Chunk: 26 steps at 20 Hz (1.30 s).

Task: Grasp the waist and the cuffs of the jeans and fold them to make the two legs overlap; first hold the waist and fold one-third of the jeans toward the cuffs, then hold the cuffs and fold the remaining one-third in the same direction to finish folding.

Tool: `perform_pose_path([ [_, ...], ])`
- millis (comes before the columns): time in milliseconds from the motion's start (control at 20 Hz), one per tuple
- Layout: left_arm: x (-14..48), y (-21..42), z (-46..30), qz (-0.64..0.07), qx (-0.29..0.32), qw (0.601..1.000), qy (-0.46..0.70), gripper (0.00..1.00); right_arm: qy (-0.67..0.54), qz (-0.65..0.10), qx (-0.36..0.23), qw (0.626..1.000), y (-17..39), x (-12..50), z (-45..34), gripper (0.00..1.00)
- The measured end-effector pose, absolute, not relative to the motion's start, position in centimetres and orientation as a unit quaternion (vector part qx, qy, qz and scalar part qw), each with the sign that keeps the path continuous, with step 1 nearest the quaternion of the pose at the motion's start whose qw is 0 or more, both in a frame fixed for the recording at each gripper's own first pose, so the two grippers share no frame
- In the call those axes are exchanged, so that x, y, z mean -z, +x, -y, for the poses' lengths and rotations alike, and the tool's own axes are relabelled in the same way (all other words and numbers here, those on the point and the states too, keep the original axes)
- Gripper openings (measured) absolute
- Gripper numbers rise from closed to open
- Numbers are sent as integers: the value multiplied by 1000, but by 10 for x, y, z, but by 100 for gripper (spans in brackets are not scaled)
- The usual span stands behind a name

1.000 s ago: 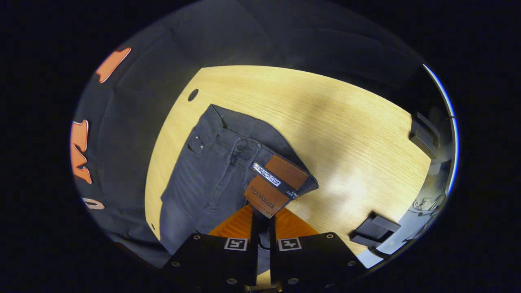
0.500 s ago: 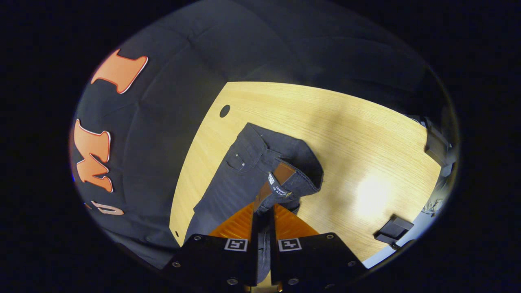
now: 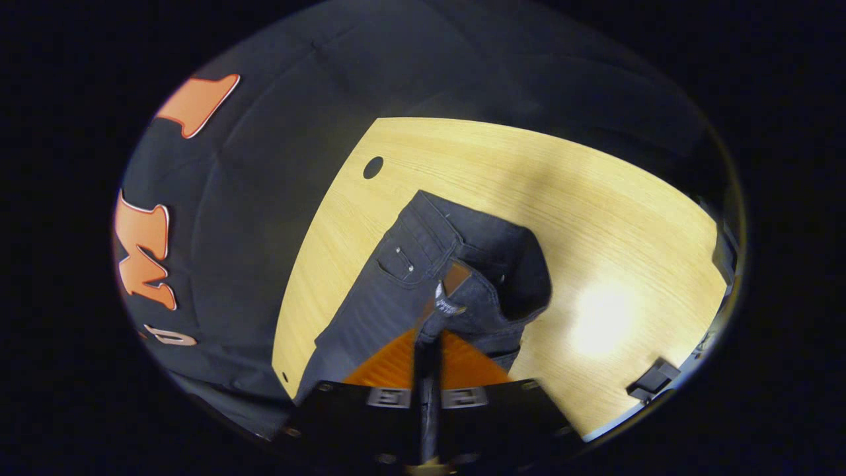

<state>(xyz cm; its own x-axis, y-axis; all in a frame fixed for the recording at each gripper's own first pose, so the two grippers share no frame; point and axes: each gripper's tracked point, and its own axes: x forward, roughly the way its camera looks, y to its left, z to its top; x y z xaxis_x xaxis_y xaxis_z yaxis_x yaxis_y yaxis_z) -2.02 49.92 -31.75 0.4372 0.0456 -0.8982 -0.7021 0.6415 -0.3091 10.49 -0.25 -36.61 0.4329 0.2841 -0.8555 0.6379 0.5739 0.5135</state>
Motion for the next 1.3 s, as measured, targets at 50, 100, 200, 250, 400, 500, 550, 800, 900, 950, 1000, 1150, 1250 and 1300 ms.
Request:
perform_pose_path([
  [50, 316, -16, -498, -472, -239, 774, -348, 2, 451, -521, 117, 715, 113, 368, -1, 3],
  [100, 316, -10, -500, -473, -238, 774, -346, 2, 443, -520, 132, 718, 111, 370, 3, 3],
  [200, 316, -1, -502, -474, -238, 775, -343, 2, 445, -519, 129, 718, 117, 365, 0, 3],
  [250, 315, 2, -502, -476, -238, 775, -341, 2, 438, -526, 122, 718, 119, 365, -1, 4],
  [400, 313, 19, -510, -473, -245, 774, -342, 2, 438, -511, 131, 728, 134, 355, 6, 4],
  [500, 315, 29, -519, -470, -257, 770, -346, 2, 437, -507, 139, 730, 141, 356, 8, 3],
  [550, 317, 33, -522, -471, -260, 768, -348, 2, 440, -509, 137, 727, 149, 357, 10, 1],
  [800, 330, 67, -530, -487, -266, 760, -339, 2, 462, -515, 141, 709, 176, 359, 4, 0],
  [900, 334, 82, -534, -487, -269, 762, -331, 2, 462, -515, 149, 706, 186, 367, 4, 0],
  [950, 336, 88, -536, -486, -271, 761, -333, 2, 456, -514, 149, 711, 191, 369, 5, 0],
  [1000, 339, 93, -540, -486, -276, 759, -335, 2, 456, -512, 150, 712, 198, 371, 6, 0],
  [1150, 349, 103, -546, -495, -282, 752, -332, 2, 451, -516, 148, 713, 219, 376, 3, 0],
  [1250, 357, 116, -546, -500, -283, 752, -323, 2, 443, -522, 143, 715, 228, 383, -1, 0],
  [1300, 361, 120, -548, -503, -284, 753, -316, 2, 444, -524, 144, 713, 232, 386, -1, 0],
])
